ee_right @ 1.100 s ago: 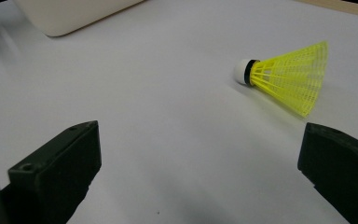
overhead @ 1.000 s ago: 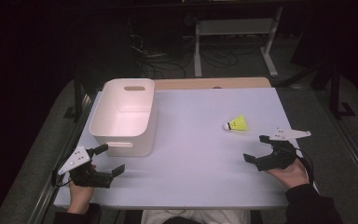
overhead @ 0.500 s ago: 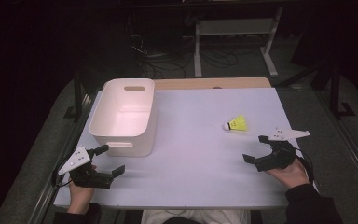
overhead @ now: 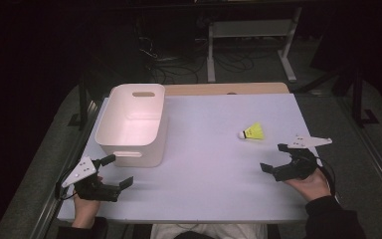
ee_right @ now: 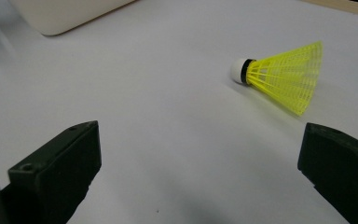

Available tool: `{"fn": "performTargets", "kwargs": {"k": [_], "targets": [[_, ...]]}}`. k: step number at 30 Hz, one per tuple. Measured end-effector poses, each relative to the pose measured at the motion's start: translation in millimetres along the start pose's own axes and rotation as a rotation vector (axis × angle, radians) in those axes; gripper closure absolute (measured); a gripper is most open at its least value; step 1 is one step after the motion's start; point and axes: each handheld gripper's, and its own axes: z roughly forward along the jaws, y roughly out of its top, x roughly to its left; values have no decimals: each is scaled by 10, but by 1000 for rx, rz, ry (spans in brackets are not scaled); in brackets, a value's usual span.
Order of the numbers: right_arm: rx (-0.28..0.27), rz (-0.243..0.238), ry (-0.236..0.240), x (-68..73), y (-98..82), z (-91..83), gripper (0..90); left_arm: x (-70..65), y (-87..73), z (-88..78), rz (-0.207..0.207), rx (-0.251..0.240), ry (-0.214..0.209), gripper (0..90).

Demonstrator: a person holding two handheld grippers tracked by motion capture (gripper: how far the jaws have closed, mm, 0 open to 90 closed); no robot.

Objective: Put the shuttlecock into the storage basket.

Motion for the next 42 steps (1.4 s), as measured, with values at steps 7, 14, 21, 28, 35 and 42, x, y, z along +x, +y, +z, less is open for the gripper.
{"fn": "performTargets", "kwargs": {"k": [7, 14, 21, 28, 35, 42], "targets": [[3, 2, -5, -17, 20, -20, 0, -2, 0, -6, 2, -4, 5, 0], [7, -3, -4, -30, 68, -30, 0, -3, -3, -6, 3, -2, 8, 0], [8, -17, 0, -23, 141, -45, 0, -3, -4, -3, 4, 5, 8, 0], [11, -23, 10, -33, 220, -54, 0, -3, -5, 0, 5, 6, 7, 0], [21, -31, 15, -61, 304, -39, 0, -4, -6, 2, 5, 8, 6, 0], [31, -28, 18, -102, 362, -15, 0, -6, -6, 1, 5, 9, 6, 0]]}}
